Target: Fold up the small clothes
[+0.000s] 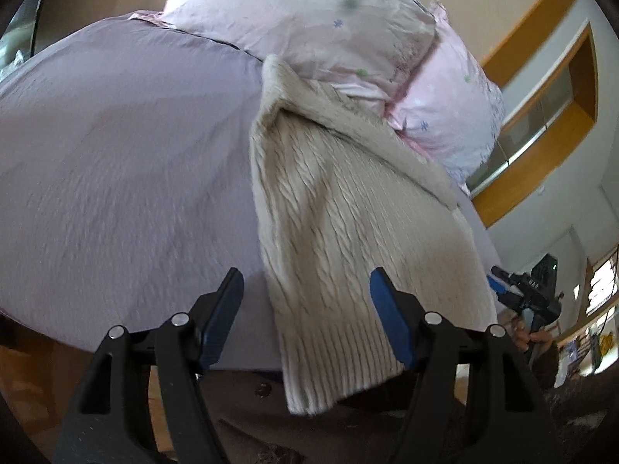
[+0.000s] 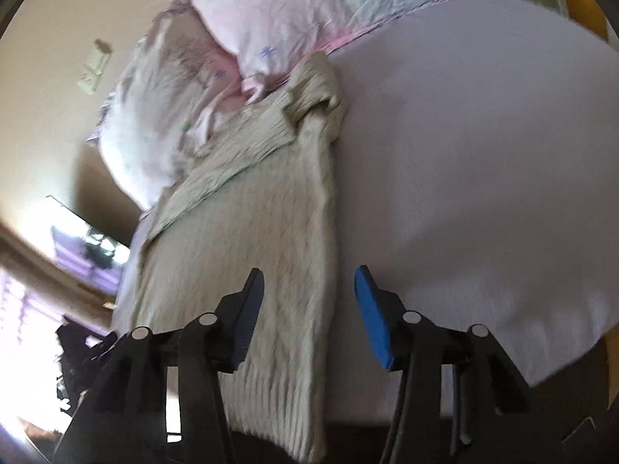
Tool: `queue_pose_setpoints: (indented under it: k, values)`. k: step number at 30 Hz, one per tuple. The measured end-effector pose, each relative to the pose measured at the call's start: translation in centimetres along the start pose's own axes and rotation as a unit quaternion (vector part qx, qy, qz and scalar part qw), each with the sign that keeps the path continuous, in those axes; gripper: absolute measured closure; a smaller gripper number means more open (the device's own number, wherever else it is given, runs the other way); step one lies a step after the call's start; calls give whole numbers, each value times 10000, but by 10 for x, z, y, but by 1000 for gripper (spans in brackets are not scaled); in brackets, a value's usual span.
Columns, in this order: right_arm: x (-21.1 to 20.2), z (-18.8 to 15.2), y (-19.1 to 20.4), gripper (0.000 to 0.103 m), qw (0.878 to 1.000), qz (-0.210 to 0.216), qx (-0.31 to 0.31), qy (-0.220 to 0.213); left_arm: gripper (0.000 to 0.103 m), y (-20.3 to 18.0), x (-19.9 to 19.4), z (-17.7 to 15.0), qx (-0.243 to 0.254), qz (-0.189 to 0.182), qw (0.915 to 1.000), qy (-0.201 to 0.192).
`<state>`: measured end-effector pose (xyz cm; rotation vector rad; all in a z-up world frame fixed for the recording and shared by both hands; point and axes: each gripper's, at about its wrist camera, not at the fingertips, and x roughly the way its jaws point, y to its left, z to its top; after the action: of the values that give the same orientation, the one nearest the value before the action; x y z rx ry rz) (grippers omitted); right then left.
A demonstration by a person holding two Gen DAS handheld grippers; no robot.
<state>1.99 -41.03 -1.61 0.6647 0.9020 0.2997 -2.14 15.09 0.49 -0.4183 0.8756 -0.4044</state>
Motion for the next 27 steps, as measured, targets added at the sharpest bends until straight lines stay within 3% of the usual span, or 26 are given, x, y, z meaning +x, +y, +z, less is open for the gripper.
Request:
queue_pose_setpoints:
  k: [4,5,7,8,11,14,17,20,24,27]
  values:
    - [7,-23,7,69,9967,641,-106,490,51,-20,3,-12,254,153,9992,270]
    - [7,-30,8,70,9948,828,-101,578,59,-24,4,-14,304,241,9988,310]
    - [13,-37,6,89,9901,1128,-11,832,84,-26,8,-15,318,329,9980,446]
    - [17,-40,6,89,9890,1178,-5,899,91,-26,11,-16,258,308,9976,560]
    - [17,-37,10,91,9869,1417,-30,775,93,-26,12,-12,235,324,9975,579]
    - [7,-17,20,93,9815,1879,-105,357,94,-24,8,-2,229,38,9987,464]
    - [0,20,33,93,9725,2314,-182,-180,94,-23,-2,26,229,-425,9988,75]
    - [8,70,47,93,9657,2513,-215,-619,95,-25,-2,76,349,-659,9964,-394]
    - [40,141,54,93,9656,2321,26,-1174,94,-21,30,155,330,-597,9938,-882]
    - [90,188,40,93,9754,1524,692,-1436,94,-10,85,208,119,-160,9944,-1039]
